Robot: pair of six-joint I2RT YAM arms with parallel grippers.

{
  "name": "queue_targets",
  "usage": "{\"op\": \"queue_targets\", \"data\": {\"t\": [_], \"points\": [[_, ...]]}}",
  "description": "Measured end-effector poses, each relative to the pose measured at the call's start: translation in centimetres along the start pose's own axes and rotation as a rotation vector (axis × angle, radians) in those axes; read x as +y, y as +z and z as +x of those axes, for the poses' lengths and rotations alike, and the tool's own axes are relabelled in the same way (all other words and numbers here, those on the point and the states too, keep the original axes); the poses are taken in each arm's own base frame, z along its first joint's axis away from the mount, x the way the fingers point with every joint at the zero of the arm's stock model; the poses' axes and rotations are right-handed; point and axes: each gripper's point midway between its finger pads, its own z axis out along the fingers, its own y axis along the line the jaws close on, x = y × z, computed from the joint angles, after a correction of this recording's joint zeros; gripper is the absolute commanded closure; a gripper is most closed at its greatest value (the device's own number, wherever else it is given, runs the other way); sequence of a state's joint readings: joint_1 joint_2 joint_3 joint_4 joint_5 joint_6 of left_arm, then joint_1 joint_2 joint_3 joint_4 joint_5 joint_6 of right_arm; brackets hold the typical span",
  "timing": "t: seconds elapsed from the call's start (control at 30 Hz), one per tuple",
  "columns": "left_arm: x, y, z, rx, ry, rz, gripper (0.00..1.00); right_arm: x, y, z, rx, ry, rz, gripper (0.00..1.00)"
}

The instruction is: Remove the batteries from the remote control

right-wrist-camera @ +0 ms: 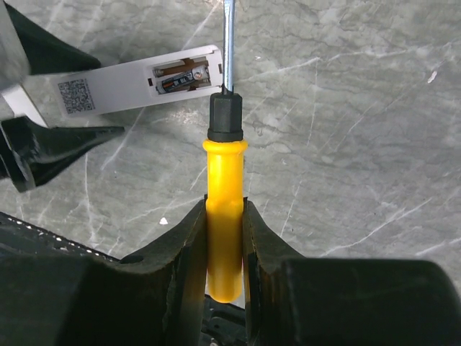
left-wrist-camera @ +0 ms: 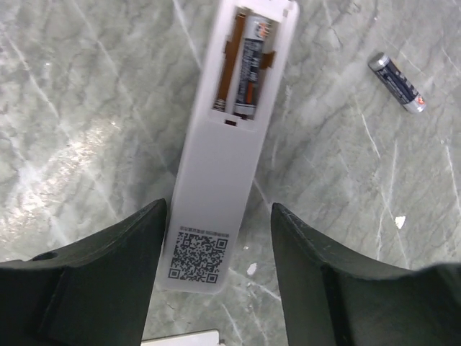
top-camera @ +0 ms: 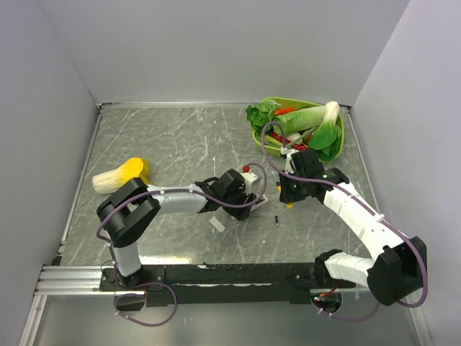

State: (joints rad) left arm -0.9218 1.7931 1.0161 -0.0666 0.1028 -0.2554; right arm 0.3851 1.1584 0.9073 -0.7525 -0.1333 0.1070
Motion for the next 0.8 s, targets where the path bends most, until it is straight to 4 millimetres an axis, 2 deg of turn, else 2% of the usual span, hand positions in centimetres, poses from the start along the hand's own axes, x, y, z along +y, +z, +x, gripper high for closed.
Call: {"op": "queue_targets", "data": {"t": [0.27, 0.47, 0.67, 0.7, 0.8], "points": [[0.55, 0.18, -0.03, -0.008, 0.010, -0.047, 0.40, 0.19, -0.28, -0.23, -0.015, 0.001, -0.013, 1.00], [0.46, 0.90, -0.59, -0.012, 0.026, -0.079, 0.48, 0.38, -0.62, -0.43, -0.032, -0.001, -0.023, 1.00], [-0.01, 0.94, -0.41, -0.011, 0.042, -0.088, 0.68, 0.48, -0.72, -0.47, -0.036, -0.002, -0.029, 1.00], [-0.06, 0.94, -0.41, -0.011, 0.042, -0.087, 0.75, 0.49, -0.72, -0.48, -0.036, -0.001, -0.029, 1.00], [-0.15, 0.94, -0.38, -0.011, 0.037, -0.084, 0.87, 0.42, -0.73, -0.50, -0.037, 0.001, -0.029, 1.00]]}}
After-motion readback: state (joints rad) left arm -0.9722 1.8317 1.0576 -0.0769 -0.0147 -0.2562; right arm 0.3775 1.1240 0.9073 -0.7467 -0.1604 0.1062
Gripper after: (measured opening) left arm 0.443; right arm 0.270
